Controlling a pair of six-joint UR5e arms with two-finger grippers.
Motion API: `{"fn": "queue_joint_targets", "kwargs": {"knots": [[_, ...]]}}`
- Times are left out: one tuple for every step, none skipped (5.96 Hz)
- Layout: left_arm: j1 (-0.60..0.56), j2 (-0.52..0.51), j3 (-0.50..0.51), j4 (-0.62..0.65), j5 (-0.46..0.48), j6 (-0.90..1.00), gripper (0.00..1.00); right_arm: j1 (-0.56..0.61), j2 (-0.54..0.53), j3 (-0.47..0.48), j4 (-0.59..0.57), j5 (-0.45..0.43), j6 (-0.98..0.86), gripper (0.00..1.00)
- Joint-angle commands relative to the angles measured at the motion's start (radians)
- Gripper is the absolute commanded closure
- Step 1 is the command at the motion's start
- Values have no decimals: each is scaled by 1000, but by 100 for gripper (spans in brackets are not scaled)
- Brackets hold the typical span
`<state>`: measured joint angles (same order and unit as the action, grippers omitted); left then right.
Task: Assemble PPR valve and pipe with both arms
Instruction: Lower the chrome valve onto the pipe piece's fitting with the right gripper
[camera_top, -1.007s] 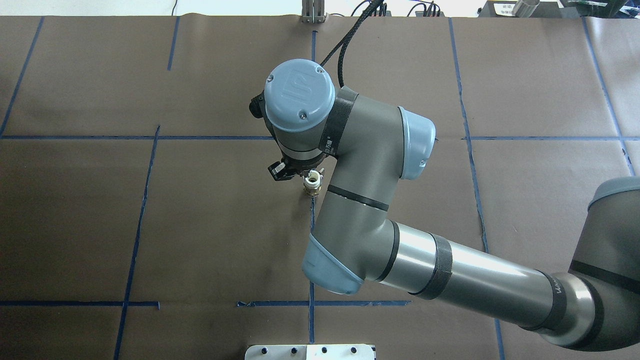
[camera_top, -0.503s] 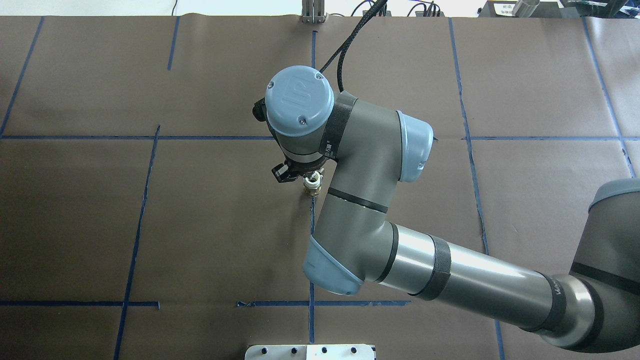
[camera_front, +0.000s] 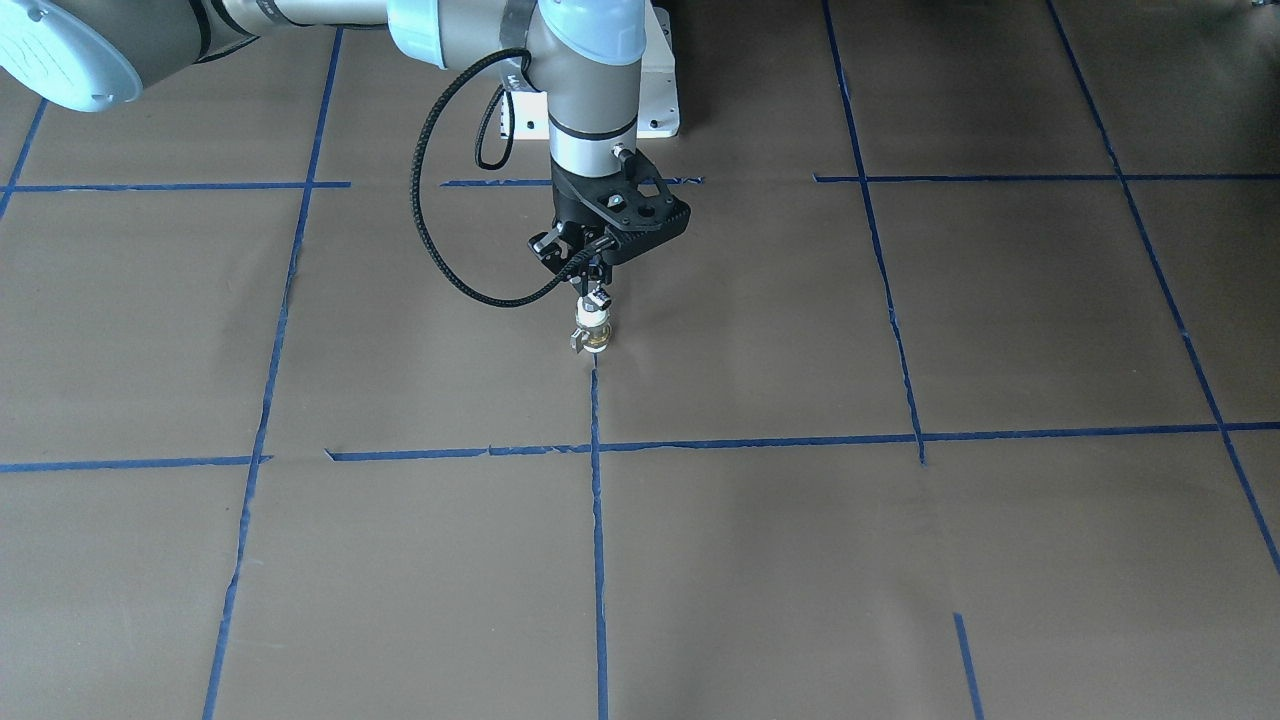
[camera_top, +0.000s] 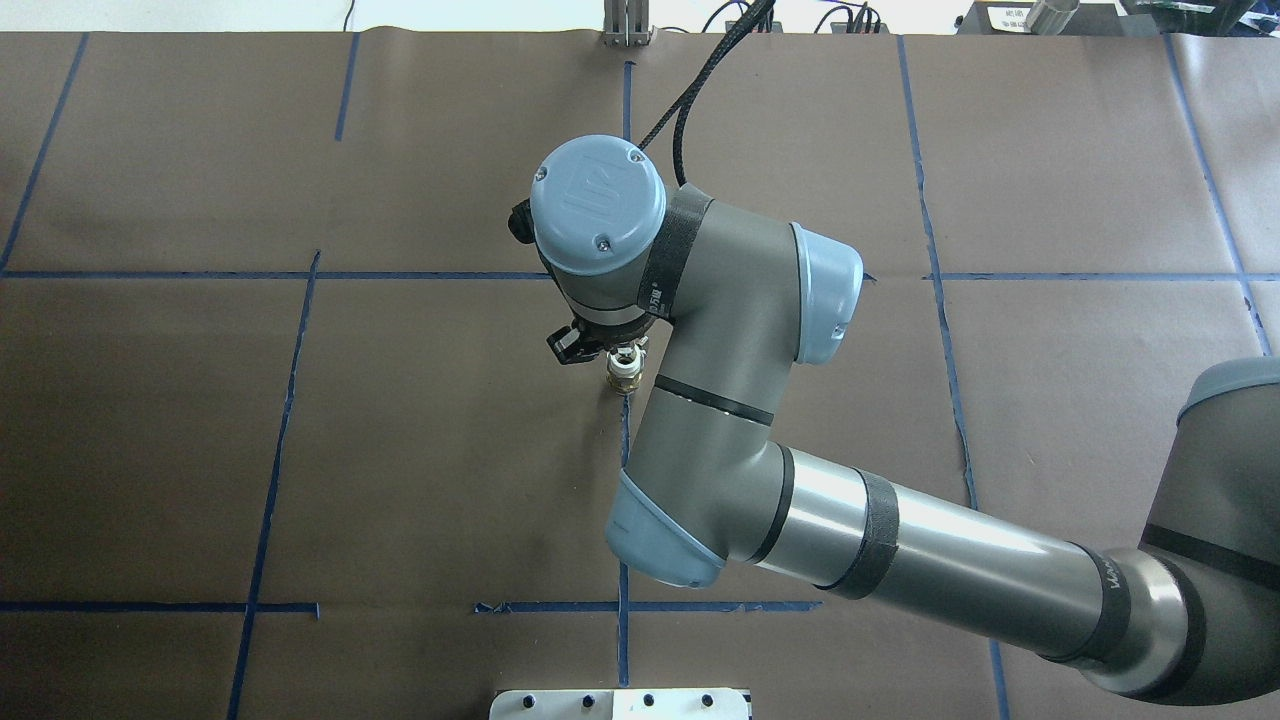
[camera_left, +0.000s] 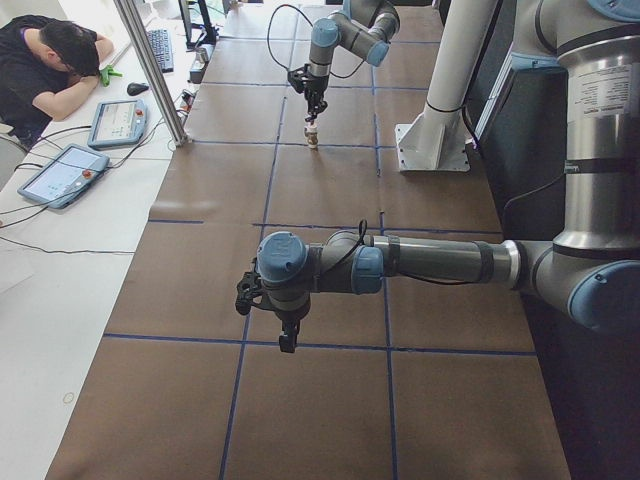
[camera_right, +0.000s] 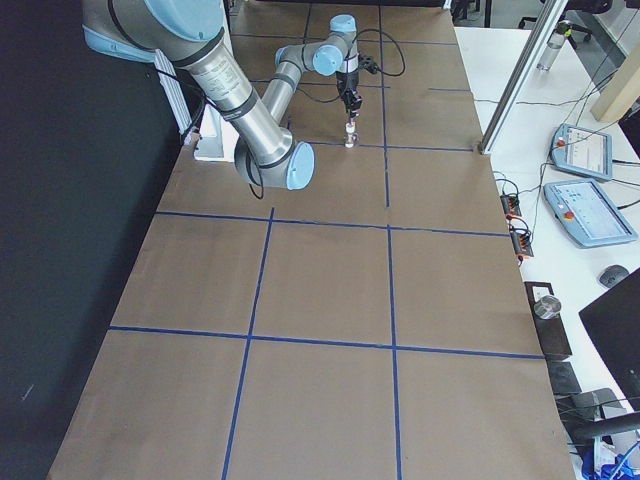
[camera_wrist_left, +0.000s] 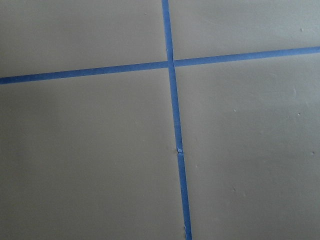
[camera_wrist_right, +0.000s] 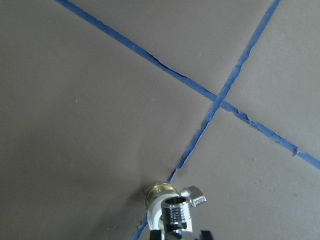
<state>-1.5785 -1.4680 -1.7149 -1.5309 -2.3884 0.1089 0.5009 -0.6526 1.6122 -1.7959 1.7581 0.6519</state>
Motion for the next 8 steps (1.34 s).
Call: {"fn": "queue_joint_targets", "kwargs": {"knots": [[0, 0, 0, 0, 0, 0, 0, -1, 1, -6, 1, 0, 0, 100], [0, 0, 0, 0, 0, 0, 0, -4, 1, -6, 1, 0, 0, 100], [0, 0, 1, 0, 0, 0, 0, -5, 1, -8, 1, 0, 0, 100], [0, 0, 1, 0, 0, 0, 0, -7, -1, -9, 1, 0, 0, 100], [2, 0, 1, 0, 0, 0, 0, -11, -2, -9, 1, 0, 0, 100], [2, 0, 1, 0, 0, 0, 0, -13, -4, -11, 1, -2, 0, 100], [2, 0, 3, 0, 0, 0, 0, -13, -4, -18, 4, -2, 0, 100], [2, -3, 3, 0, 0, -11, 0, -15, -2, -26, 7, -2, -2, 98]]}}
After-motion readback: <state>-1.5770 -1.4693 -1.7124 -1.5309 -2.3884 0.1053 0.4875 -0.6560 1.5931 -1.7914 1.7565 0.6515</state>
